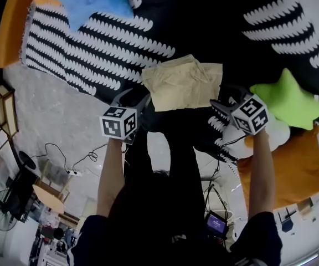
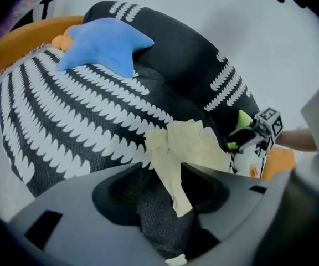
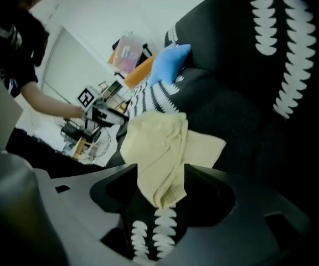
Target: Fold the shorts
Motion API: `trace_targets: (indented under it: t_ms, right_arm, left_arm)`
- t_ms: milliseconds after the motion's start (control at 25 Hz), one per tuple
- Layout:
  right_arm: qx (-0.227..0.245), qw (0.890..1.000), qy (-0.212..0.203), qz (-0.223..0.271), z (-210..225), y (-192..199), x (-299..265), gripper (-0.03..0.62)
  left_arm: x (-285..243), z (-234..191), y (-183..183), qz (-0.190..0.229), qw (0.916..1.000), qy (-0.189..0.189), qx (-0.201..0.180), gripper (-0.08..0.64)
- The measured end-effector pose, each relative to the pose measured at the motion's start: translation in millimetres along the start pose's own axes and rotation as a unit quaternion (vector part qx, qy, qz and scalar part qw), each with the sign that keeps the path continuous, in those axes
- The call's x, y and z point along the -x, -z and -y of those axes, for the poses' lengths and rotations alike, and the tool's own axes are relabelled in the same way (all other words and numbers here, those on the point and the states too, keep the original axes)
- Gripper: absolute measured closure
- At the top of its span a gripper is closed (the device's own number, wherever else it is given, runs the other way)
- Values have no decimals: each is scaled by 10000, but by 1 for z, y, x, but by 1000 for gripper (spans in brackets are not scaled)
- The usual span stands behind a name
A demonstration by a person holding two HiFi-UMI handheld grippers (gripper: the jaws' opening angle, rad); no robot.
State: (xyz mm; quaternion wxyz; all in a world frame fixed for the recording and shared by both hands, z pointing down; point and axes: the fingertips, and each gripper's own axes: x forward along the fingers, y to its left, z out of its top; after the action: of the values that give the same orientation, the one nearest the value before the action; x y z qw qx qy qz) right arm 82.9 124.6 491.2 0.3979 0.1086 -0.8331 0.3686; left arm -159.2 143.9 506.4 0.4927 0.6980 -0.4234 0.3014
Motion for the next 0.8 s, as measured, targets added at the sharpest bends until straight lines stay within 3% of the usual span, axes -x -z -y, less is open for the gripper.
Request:
trace_targets:
  t_ms: [80,160,280,360,440,560,640,800]
  right_arm:
    - [347,9983,2,-478,-13,30,-10,319]
    - [533,9951,4,-837,-25,49,-25,319]
    - [572,9927,14,-1062,-34,60,-43,340]
    - [580,9928,138,-1036,-30,60,-47,379]
    - [643,9927,285,-981,-25,57,-47,438]
    - [716,9911,403,-1049,-28,61,-45,495]
    - [831,9895,442,-1096,-32,66,-44,571]
    - [1155,9862,508,-1070,-15,75,-32,574]
  left_arm:
    - [4,-1,20,-142,9998,129,19,367]
    - [8,3,49,-567,9969,399,-371,388]
    - [7,16,91,-1307,9803,702,-1307,388]
    - [-2,25,104,-1582,9701,792,-1664,388]
    - [-14,27,109,-1686,9678,653,-1753,408]
    - [-26,21,116,-1746,9710,284,-1607,545]
    - [-26,23,120,-1779,9711,307,-1565,550]
    - [-25,22,116,-1860,9550,458,-2266,552]
